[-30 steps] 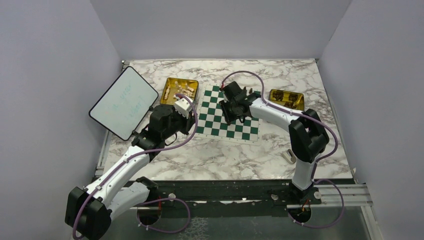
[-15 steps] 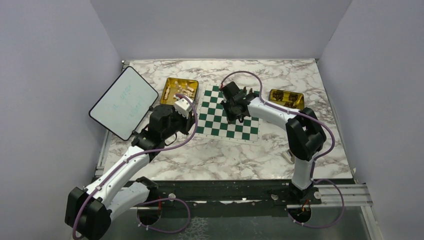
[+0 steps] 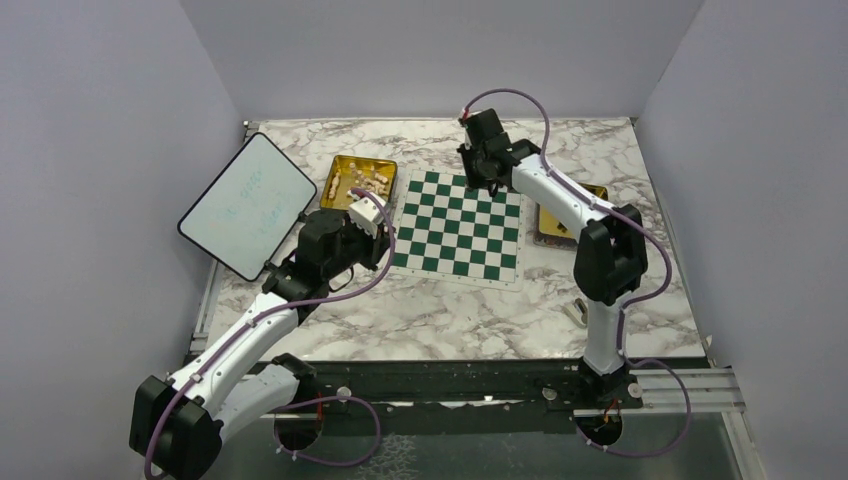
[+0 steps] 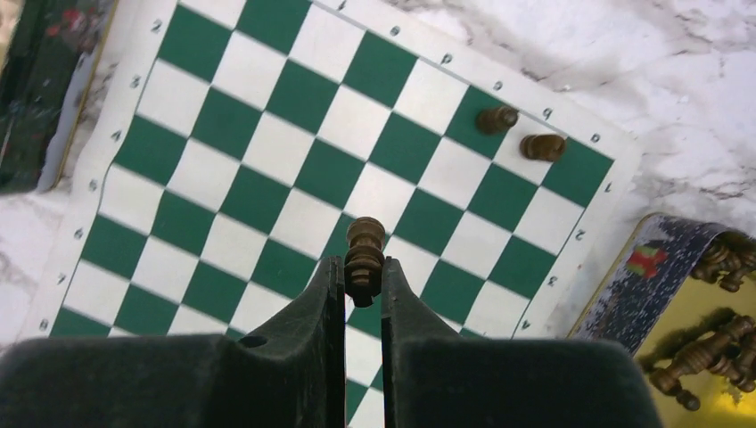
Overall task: Set up the chess pieces on the board
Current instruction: Place the chess piece on the chessboard.
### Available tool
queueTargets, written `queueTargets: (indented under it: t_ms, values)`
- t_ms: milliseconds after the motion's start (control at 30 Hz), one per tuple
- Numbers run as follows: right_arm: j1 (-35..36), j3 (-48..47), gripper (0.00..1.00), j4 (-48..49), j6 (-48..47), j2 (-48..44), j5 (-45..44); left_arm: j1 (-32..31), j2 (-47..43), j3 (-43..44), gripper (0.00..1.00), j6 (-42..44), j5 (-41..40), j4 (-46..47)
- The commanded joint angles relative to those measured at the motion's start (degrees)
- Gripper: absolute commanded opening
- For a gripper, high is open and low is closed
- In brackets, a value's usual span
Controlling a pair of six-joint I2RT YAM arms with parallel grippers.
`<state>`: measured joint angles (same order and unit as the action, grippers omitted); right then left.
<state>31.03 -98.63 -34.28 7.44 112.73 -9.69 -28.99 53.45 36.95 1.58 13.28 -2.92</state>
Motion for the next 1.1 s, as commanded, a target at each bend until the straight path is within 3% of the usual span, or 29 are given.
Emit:
queueTargets:
  t_ms: [0,467,1067]
  values:
    - [-2.2,-6.5,0.09,-5.2,-1.9,6.0,0.6,-0.1,-0.9,-0.6,0.0,0.3,1.7,0.3]
    - [-7.2,-23.1,0.1,-9.8,-2.2,20.3,4.8,-0.2,-1.1,-0.6,0.0,0.4,1.6,0.3]
    - [-8.4,-32.2,0.12,-11.9,-1.8,27.7,5.4,-0.2,-1.3,-0.7,0.0,0.4,1.8,0.3]
